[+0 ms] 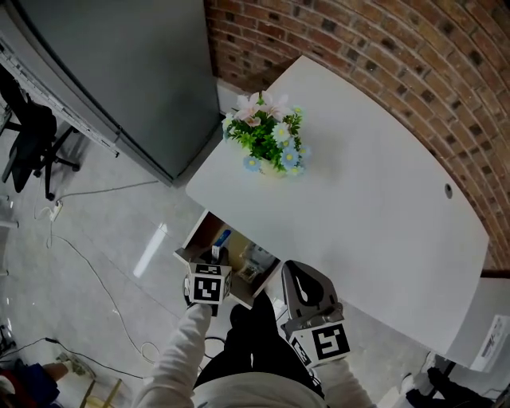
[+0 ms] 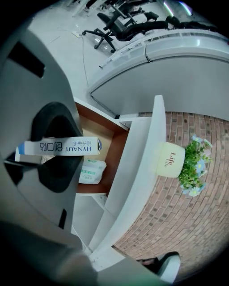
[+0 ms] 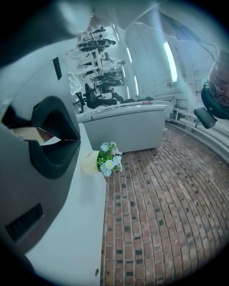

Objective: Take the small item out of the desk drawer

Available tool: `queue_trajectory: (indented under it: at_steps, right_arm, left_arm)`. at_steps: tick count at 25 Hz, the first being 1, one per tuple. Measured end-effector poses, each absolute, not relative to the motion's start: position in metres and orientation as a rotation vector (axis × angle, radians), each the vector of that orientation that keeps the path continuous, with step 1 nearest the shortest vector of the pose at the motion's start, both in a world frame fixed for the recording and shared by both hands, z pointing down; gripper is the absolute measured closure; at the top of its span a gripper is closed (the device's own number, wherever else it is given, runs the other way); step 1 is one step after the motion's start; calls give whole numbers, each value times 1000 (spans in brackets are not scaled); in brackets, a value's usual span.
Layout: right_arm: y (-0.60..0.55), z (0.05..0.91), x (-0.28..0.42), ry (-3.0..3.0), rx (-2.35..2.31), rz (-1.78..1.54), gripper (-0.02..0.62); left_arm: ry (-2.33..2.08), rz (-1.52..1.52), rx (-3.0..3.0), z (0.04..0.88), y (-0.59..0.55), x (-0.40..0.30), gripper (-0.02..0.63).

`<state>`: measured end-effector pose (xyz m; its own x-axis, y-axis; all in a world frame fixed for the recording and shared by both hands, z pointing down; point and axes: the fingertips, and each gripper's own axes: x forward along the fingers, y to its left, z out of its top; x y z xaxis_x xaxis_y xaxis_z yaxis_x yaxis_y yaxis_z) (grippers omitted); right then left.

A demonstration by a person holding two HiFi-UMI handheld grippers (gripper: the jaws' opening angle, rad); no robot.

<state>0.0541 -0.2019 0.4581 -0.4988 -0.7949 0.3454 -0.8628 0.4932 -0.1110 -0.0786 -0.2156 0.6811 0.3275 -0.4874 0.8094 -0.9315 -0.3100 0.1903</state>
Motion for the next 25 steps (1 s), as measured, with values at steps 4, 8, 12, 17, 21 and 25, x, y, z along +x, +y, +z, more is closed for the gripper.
queue_trajectory:
  at_steps: [4, 8, 12, 17, 21, 25]
  right_arm:
    - [-193, 451, 49, -2505, 1413, 372, 568]
    - [-183, 448, 43, -2512, 1427, 358, 568]
    - [-174, 442, 43, -2509, 1453, 347, 568]
    - [-161, 433, 47, -2502, 1493, 322, 568]
    - [-147, 424, 45, -2508, 1509, 300, 568]
    - [-135, 415, 39, -2524, 1507, 279, 568]
  left_arm:
    - [-1288, 792, 1973, 649, -216, -85, 528]
    - [-1333, 752, 2013, 624, -213, -96, 528]
    - [-1375, 708, 2057, 595, -208, -103, 528]
    - [-1390, 640, 2119, 556, -196, -100, 528]
    - [-1424, 588, 2166, 528, -182, -105, 528]
    - [-1452, 546, 2199, 504, -169, -112, 528]
